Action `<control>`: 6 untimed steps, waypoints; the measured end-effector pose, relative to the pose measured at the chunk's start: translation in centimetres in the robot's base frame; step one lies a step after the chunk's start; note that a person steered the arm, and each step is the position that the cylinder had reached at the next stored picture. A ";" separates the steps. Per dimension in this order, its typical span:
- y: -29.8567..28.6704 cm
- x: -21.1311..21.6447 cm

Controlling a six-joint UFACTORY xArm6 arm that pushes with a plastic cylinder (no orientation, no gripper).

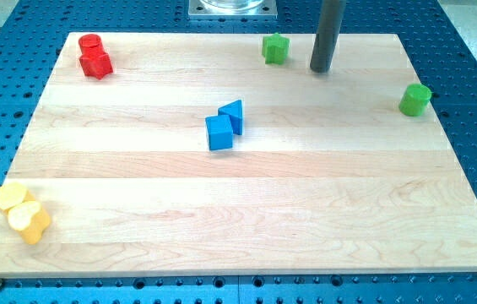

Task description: Slide the green blocks diagonally

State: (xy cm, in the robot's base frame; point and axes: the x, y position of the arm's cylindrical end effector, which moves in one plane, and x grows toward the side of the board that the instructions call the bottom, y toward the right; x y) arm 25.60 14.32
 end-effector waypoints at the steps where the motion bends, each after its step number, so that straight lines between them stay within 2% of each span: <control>1: -7.0 -2.8; 2: -8.7 -2.4; 3: 3.3 -2.7; 4: 17.3 -0.1; 5: 20.1 4.1; 6: 18.7 10.2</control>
